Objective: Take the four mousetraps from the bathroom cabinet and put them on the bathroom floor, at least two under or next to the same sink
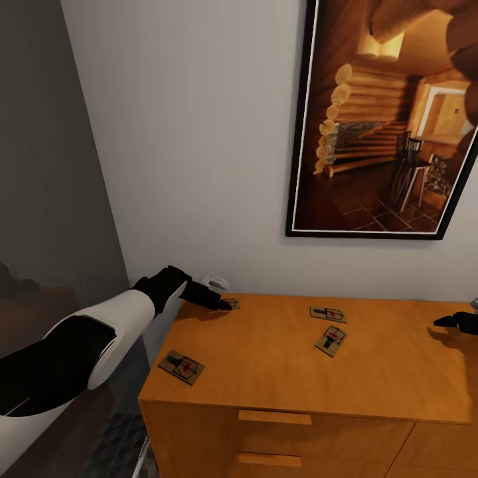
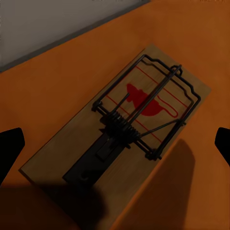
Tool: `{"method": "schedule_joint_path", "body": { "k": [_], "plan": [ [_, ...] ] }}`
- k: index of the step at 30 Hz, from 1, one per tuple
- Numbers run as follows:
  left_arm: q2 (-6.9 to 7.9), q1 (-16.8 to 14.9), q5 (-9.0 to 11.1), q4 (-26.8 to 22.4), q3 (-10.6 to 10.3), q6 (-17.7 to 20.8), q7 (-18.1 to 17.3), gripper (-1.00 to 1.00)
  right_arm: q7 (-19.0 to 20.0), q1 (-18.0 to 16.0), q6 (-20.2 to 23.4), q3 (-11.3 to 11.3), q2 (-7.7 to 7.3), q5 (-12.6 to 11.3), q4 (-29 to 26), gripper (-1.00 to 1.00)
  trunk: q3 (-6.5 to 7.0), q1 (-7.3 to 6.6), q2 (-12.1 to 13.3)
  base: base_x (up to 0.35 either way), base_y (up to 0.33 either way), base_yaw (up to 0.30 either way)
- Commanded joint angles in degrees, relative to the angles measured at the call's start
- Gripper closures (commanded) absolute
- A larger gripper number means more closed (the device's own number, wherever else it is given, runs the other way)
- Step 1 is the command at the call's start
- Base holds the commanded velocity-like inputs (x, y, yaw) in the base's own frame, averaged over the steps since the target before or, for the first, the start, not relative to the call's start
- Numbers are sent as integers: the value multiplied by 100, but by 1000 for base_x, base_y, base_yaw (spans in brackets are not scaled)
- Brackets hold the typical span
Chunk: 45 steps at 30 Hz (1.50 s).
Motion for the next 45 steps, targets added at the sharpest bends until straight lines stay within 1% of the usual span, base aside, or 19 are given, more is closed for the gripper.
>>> {"method": "schedule_joint_path", "body": {
  "k": [1, 5, 14, 24, 25, 26, 28, 31, 33, 35, 40, 45],
  "plan": [
    [2, -1, -87, 93, -111, 32, -5, -100, 40, -3, 15, -12, -1, 56, -7, -100, -8, 0, -3, 0, 0, 0],
    [2, -2, -87, 94, -111, 32, 40, -100, 40, -3, 15, -12, -1, 56, -7, -100, -8, 0, -3, 0, 0, 0],
    [-5, -2, -76, 100, -113, 32, 307, -100, 40, -3, 15, -7, -1, 59, -7, -100, -8, 0, -3, 0, 0, 0],
    [-13, -1, -70, 100, -112, 32, 382, -100, 40, -3, 15, -5, 3, 72, -7, -100, -8, 0, -3, 0, 0, 0],
    [-49, -3, -8, -23, -33, 16, 337, -100, 73, 23, 49, 28, -30, 104, 26, -100, -7, 0, -1, 0, 0, 0],
    [-62, -3, -37, -56, -60, -15, 305, -100, 106, 23, 83, 33, -63, 101, 55, -100, -7, 0, -1, 0, 0, 0],
    [-64, -3, -96, -120, -119, -79, 241, -100, 177, 23, 84, -18, -126, 19, 72, -100, -7, 0, -1, 0, 0, 0],
    [-64, -3, -188, -195, -210, -149, 185, -100, 180, 23, 85, 62, -223, 107, 72, -100, -7, 0, -1, 0, 0, 0],
    [-71, -4, -253, -217, -274, -148, 206, -100, 166, 23, 85, 63, -288, 178, 78, -100, -7, 0, -1, 0, 0, 0],
    [-91, -3, -254, -282, -336, -149, 219, -100, 159, 23, 85, 39, -342, 177, 82, -100, -7, 0, -1, 0, 0, 0],
    [-123, -3, -254, -443, -333, -115, 228, -100, 156, 23, 69, -44, -331, 73, 86, -100, -7, 0, -1, 0, 0, 0],
    [-132, -3, -251, -605, -336, -95, 200, -100, 155, 23, 53, -73, -328, 27, 83, -100, -7, 0, -1, 0, 0, 0]
  ]
}}
